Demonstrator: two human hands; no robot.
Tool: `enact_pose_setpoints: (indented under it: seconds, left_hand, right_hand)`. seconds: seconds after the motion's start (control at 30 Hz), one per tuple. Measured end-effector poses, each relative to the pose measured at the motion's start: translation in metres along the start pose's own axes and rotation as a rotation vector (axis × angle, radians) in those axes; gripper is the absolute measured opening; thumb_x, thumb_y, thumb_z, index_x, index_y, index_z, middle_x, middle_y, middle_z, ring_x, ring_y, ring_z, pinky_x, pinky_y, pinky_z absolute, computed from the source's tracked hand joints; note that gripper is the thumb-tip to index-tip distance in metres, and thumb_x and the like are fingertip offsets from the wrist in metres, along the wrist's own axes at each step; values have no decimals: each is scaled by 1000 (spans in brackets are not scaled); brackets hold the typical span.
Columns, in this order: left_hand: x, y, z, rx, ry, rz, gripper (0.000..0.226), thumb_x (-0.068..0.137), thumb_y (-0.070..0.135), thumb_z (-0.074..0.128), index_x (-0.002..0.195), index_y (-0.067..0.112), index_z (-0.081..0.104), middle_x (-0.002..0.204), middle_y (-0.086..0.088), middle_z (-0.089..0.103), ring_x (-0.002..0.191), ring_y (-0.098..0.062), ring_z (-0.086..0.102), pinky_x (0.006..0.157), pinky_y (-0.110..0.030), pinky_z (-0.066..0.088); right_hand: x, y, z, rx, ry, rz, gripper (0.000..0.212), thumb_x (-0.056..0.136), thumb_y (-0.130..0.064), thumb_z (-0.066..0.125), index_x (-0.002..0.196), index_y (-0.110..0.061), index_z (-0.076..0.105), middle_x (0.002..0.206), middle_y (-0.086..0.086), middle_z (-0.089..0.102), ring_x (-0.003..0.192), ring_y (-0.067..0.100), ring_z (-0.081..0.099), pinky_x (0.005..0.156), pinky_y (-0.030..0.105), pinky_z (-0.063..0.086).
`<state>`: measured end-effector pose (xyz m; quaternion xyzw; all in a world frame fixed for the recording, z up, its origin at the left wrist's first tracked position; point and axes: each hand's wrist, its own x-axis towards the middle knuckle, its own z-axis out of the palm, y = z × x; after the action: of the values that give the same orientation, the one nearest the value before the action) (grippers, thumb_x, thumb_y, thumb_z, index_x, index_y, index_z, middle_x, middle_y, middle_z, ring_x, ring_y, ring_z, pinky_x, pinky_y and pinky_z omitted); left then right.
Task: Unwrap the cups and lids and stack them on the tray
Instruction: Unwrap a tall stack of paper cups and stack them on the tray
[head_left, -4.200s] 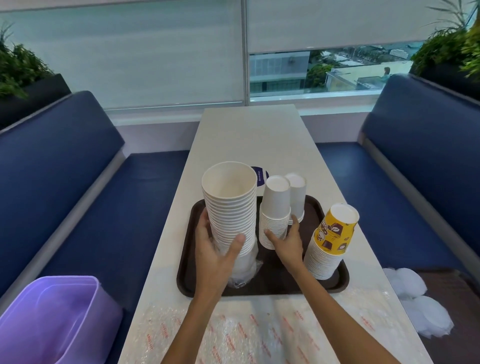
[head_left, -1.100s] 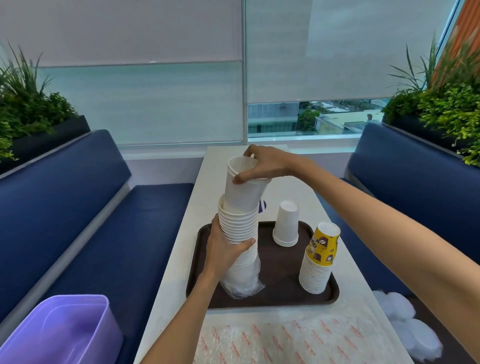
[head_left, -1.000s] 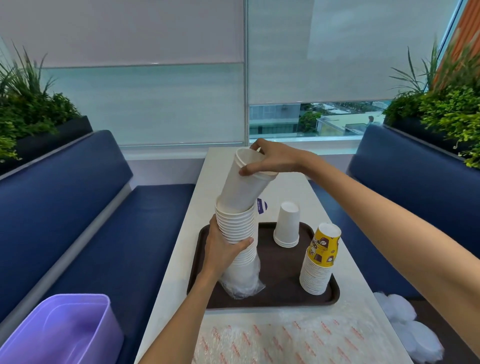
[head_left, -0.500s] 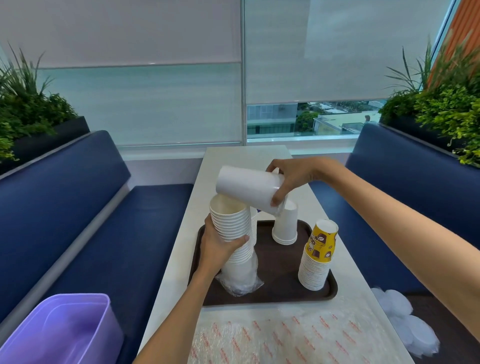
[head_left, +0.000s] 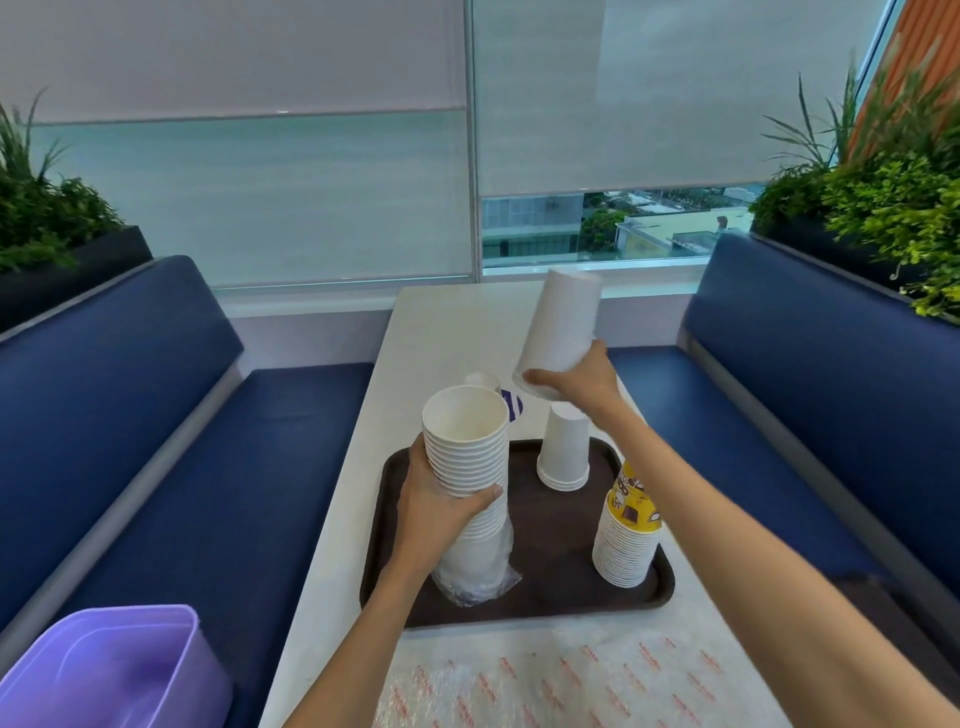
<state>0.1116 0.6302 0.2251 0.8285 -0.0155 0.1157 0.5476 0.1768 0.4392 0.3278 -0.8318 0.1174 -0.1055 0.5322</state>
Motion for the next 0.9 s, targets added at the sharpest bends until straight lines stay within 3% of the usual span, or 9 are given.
enact_pose_setpoints:
  seconds: [0.13,0.23,0.43,0.77,0.9]
  left_hand:
    - [0,2,3,29,-1,-1,106,58,35,89,142,23,24,138,8,42,123,-9,42,95,-20,33]
    - [-1,0,1,39,-10,1,104,57,36,89,138,26,26,126,17,41,113,-2,40,95,-20,36]
    - [4,-3,1,56,-26,-19,107,55,40,89,139,28,24,125,19,39,113,-3,41,100,-26,38]
    - [8,-9,2,53,-35,-29,103,55,41,88,134,38,21,120,27,37,111,1,40,95,-19,36]
    - [10,-11,3,59,-33,-30,106,54,41,88,138,33,23,119,28,38,112,1,41,93,-18,36]
  right_hand:
    - [11,39,32,61,161,18,88,68,-22,85,134,-4,29,131,14,46,120,30,48,91,36,42]
    - [22,64,48,67,226,10,87,69,-19,84,136,-7,30,133,14,45,121,28,47,97,39,43]
    - [54,91,64,86,350,34,88,68,-19,85,137,-8,32,134,15,46,121,32,48,101,48,41]
    - [75,130,83,-19,278,132,86,69,-20,84,136,-8,32,133,16,46,122,34,48,104,51,41]
    - [72,141,90,-41,202,199,95,69,-23,85,142,-11,25,140,14,41,130,35,40,110,56,31]
